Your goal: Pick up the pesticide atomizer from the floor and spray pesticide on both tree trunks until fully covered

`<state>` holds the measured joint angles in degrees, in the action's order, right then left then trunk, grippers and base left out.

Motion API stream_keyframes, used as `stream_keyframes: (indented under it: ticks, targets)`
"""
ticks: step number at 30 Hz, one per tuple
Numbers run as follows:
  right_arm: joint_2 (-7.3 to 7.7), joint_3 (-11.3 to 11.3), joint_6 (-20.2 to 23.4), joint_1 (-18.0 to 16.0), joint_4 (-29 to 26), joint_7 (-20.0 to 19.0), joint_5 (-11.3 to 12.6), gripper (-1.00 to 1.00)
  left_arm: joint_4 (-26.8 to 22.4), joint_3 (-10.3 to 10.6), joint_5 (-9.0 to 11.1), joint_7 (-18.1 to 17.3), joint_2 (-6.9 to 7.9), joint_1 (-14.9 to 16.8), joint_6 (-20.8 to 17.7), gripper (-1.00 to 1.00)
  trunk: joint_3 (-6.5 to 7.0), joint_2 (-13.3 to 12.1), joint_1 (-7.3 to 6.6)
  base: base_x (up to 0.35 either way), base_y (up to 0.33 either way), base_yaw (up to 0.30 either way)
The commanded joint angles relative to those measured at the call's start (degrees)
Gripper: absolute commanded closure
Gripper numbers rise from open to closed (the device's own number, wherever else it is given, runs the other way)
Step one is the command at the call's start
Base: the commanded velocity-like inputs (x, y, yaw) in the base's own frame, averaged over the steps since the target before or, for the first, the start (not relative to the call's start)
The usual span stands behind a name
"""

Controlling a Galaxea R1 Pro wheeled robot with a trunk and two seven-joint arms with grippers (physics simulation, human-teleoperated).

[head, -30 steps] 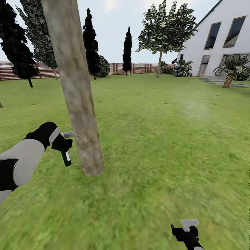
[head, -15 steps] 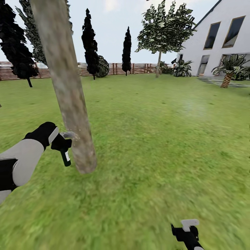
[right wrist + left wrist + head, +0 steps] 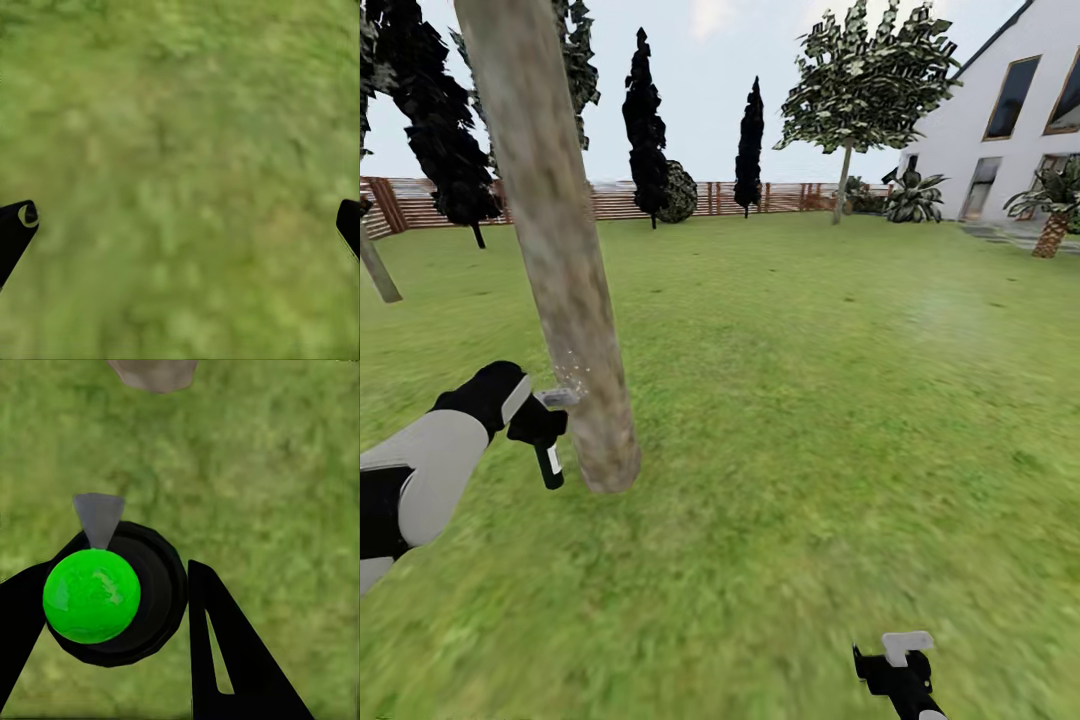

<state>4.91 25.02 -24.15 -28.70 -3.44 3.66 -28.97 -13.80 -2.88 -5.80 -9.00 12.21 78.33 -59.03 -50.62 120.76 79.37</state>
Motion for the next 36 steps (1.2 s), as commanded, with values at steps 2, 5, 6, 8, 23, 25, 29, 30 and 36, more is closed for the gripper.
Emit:
stream_keyframes:
  ticks: [2, 5, 6, 8, 23, 25, 29, 30, 36]
  targets:
    - [0.0, 0.3, -0.2, 0.0, 0.1, 0.3, -0.6, -1.0, -0.2, -0.3, -0.6, -0.4, -0.11, -0.2, -0.2, 1.0, -0.05, 0.0, 0.01, 0.169, -0.243, 0.276]
    - [0.01, 0.3, -0.2, 0.0, 0.1, 0.3, -0.6, -1.0, -0.7, -0.5, -0.7, -0.4, -0.16, -0.3, -0.2, 1.0, -0.05, 0.0, 0.01, 0.179, -0.236, 0.214]
    - [0.01, 0.3, -0.2, 0.0, 0.0, 0.3, -0.6, -1.0, -0.8, -0.5, -0.8, -0.4, -0.16, -0.3, -0.2, 1.0, -0.05, 0.0, 0.01, 0.169, -0.236, 0.053]
    - [0.01, 0.3, -0.2, 0.0, 0.0, 0.3, -0.6, -1.0, -0.8, -0.5, -0.9, -0.4, -0.17, -0.3, -0.2, 1.0, -0.05, 0.0, 0.01, 0.11, -0.252, 0.02]
    - [0.1, 0.3, -0.3, 0.0, 0.0, 0.3, -0.6, -1.0, -0.8, -0.5, -0.9, -0.4, -0.08, -0.3, -0.2, 1.0, -0.05, 0.0, 0.01, 0.006, -0.271, 0.001]
    - [0.1, 0.4, -0.3, 0.0, 0.0, 0.3, -0.6, -1.0, -0.8, -0.5, -0.9, -0.4, 0.02, -0.3, -0.2, 1.0, -0.05, 0.0, 0.01, 0.0, -0.272, 0.0]
    - [0.06, 0.3, -0.2, 0.0, 0.1, 0.3, -0.6, -1.0, -0.7, -0.5, -0.9, -0.4, 0.23, -0.3, -0.2, 1.0, -0.05, 0.0, 0.01, 0.0, -0.272, 0.0]
    - [0.03, 0.3, -0.3, 0.0, 0.1, 0.3, -0.6, -1.0, -0.7, -0.5, -0.9, -0.4, 0.29, -0.3, -0.2, 1.0, -0.05, 0.0, 0.01, 0.0, -0.272, 0.0]
    - [0.01, 0.3, -0.2, 0.0, 0.1, 0.3, -0.6, -1.0, -0.5, -0.5, -1.0, -0.4, 0.53, -0.3, -0.2, 1.0, -0.05, 0.0, 0.01, 0.0, -0.272, 0.108]
